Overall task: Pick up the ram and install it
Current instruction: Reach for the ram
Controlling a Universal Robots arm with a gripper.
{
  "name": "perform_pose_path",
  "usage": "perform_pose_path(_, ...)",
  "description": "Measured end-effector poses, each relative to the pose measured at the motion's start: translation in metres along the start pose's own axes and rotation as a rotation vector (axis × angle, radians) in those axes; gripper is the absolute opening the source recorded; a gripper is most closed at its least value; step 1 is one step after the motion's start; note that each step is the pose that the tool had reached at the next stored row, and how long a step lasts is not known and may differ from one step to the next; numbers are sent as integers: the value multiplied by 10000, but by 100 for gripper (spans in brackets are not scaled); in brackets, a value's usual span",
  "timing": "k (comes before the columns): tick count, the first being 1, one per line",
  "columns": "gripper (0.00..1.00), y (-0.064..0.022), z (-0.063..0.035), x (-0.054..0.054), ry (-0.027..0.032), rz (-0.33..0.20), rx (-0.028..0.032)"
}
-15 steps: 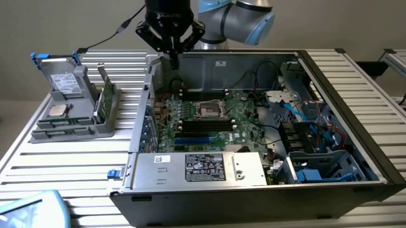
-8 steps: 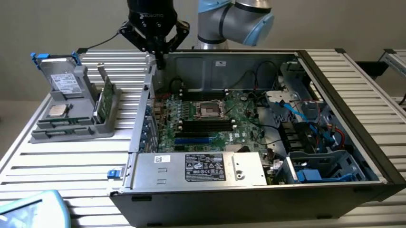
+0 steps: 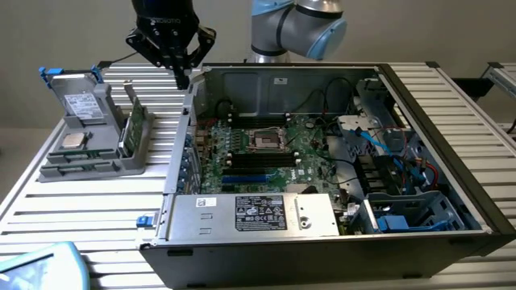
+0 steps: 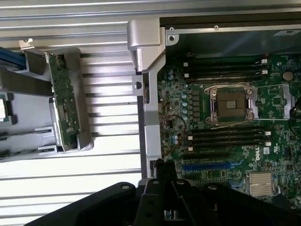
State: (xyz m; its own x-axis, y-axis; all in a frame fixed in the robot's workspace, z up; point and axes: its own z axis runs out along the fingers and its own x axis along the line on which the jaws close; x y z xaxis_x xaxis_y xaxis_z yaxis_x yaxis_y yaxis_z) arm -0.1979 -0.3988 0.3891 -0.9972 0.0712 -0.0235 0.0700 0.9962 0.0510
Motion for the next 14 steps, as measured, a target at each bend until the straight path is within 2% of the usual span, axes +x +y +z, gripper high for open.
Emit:
perform_pose_path(6, 11, -20, 13, 278, 25, 3, 2)
perform_pose_path(14, 11, -50, 20, 641, 226, 11, 16)
